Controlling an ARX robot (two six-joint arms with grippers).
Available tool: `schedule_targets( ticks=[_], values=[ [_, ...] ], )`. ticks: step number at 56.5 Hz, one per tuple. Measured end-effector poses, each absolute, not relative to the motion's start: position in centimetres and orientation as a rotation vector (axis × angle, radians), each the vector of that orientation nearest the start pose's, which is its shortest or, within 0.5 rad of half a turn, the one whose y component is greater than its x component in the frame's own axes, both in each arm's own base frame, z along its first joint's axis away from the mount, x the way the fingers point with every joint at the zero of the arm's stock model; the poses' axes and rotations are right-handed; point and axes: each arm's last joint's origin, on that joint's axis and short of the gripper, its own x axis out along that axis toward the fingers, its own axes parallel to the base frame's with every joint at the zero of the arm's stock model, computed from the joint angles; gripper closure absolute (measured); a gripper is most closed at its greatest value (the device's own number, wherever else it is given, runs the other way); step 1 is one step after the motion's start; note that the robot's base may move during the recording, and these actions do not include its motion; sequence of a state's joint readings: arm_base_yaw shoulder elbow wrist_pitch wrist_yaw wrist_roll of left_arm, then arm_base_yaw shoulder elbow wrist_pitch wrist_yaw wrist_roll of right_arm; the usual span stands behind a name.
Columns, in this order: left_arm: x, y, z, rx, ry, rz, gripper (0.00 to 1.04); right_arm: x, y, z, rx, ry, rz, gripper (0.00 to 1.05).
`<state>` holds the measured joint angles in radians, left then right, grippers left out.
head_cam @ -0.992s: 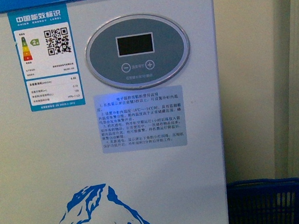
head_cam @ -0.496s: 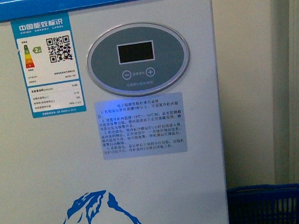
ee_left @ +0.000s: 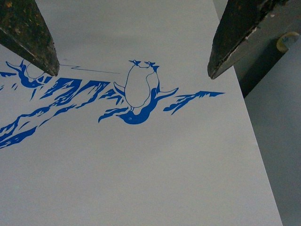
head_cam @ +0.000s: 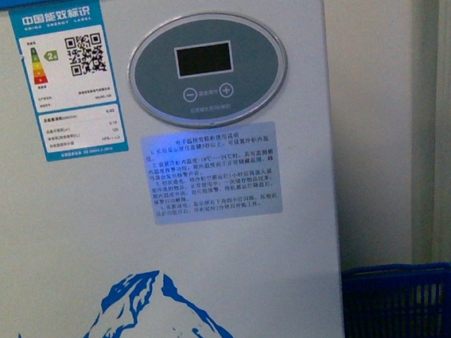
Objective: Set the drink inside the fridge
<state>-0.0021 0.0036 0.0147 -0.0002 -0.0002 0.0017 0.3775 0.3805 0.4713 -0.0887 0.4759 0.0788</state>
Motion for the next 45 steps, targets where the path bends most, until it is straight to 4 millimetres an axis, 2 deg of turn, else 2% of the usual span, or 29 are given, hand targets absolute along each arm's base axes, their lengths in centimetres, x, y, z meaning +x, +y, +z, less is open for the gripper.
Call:
schedule_targets(
  ticks=[45],
  values=[
    [9.70, -0.02, 16.82, 0.002, -0.011, -0.002, 0.08, 10.32, 2.63, 28.32, 0.085, -0.010, -0.112, 0.66]
  ],
)
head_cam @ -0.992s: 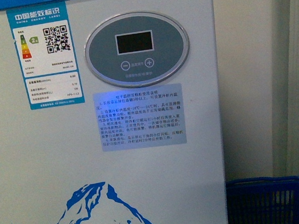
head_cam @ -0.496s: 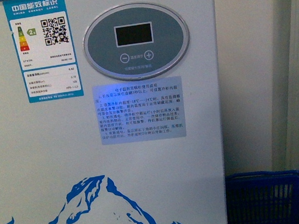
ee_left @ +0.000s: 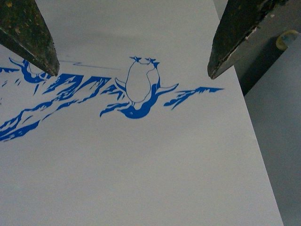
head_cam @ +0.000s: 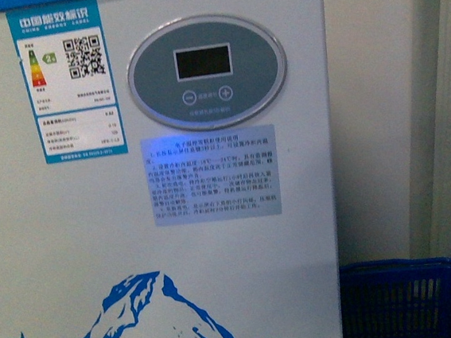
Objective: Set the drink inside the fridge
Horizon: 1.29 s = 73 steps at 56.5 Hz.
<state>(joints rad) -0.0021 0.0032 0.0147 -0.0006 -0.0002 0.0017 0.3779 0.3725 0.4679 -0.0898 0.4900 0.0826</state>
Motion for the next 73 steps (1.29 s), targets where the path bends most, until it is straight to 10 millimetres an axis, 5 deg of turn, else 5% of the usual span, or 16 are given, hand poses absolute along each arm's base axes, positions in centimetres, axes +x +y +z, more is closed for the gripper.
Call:
schedule_targets(
  ticks=[73],
  values=[
    [9.70, -0.02, 16.82, 0.002, -0.011, -0.002, 0.08, 10.31, 2.62, 28.33, 0.086, -0.010, -0.112, 0.66]
  ],
)
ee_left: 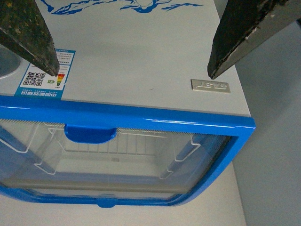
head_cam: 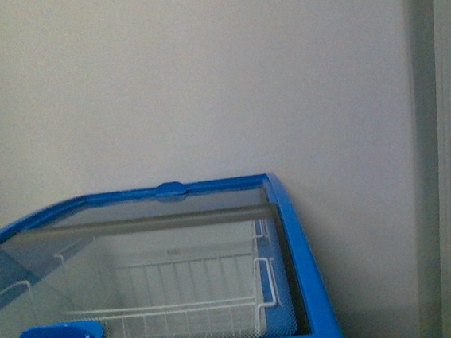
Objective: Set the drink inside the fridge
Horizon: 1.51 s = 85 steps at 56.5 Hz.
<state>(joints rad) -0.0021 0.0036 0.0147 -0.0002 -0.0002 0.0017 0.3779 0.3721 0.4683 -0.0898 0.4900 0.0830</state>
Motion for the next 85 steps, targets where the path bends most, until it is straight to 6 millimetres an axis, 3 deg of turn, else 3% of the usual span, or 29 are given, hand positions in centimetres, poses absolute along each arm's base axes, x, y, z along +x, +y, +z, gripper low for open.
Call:
schedule_targets(
  ticks=[10, 18, 28, 41, 60, 85],
  values=[
    [10.0, 0.2, 16.8, -0.082, 0.079, -0.105, 0.08, 10.3, 2.6, 28.3, 0.086, -0.010, -0.112, 0.66],
    [12.1, 1.8, 17.8, -0.101, 0.096, -0.246, 0.08, 10.3, 2.6, 28.3, 0.085, -0.010, -0.109, 0.66],
    [17.1, 4.7, 20.9, 0.199, -0.039, -0.461, 0.08, 10.3, 2.6, 28.3, 0.085, -0.010, -0.111, 0.66],
    [22.4, 6.6, 22.0, 0.421, -0.051, -0.815, 0.08, 10.3, 2.6, 28.3, 0.085, -0.010, -0.111, 0.66],
    [29.5, 5.7, 23.8, 0.866, -0.054, -0.976, 0.08, 10.3, 2.6, 28.3, 0.085, -0.010, -0.111, 0.66],
    [34.0, 3.9, 22.2, 0.995, -0.037, -1.027, 0.08, 10.3, 2.6, 28.3, 0.085, -0.010, -0.111, 0.66]
  ],
)
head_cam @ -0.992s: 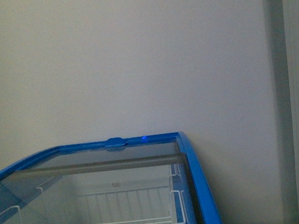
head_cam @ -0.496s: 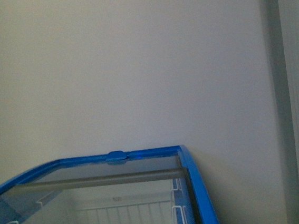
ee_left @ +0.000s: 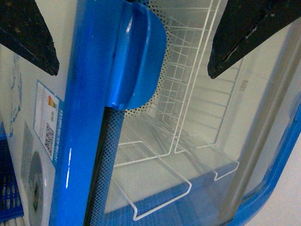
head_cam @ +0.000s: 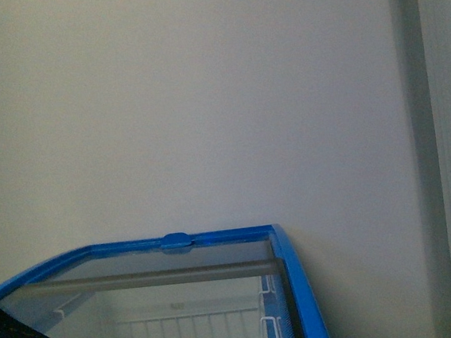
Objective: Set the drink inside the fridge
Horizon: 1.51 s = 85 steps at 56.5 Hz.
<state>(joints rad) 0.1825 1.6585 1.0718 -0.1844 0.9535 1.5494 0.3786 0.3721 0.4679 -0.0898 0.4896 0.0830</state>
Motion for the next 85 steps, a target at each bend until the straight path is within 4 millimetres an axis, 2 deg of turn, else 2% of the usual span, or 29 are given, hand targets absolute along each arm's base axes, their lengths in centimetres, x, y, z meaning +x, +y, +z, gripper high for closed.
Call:
schedule_targets(
  ticks=[17, 29, 51, 69, 76, 85],
  values=[
    [37.7, 3.3, 22.6, 1.054, -0.061, -0.995, 0.08, 10.3, 2.6, 28.3, 0.085, -0.010, -0.111, 0.66],
    [40.3, 3.1, 22.2, 1.008, -0.043, -1.005, 0.08, 10.3, 2.6, 28.3, 0.085, -0.010, -0.111, 0.66],
    [46.7, 1.1, 24.3, 1.061, -0.110, -0.889, 0.08, 10.3, 2.6, 28.3, 0.085, -0.010, -0.110, 0.66],
    [52.3, -1.8, 25.0, 1.124, -0.215, -0.703, 0.08, 10.3, 2.6, 28.3, 0.085, -0.010, -0.111, 0.66],
    [53.1, -2.5, 24.9, 1.123, -0.259, -0.628, 0.08, 10.3, 2.6, 28.3, 0.085, -0.010, -0.111, 0.66],
    [53.4, -2.3, 26.2, 1.065, -0.342, -0.349, 0.08, 10.3, 2.6, 28.3, 0.085, -0.010, -0.108, 0.66]
  ],
)
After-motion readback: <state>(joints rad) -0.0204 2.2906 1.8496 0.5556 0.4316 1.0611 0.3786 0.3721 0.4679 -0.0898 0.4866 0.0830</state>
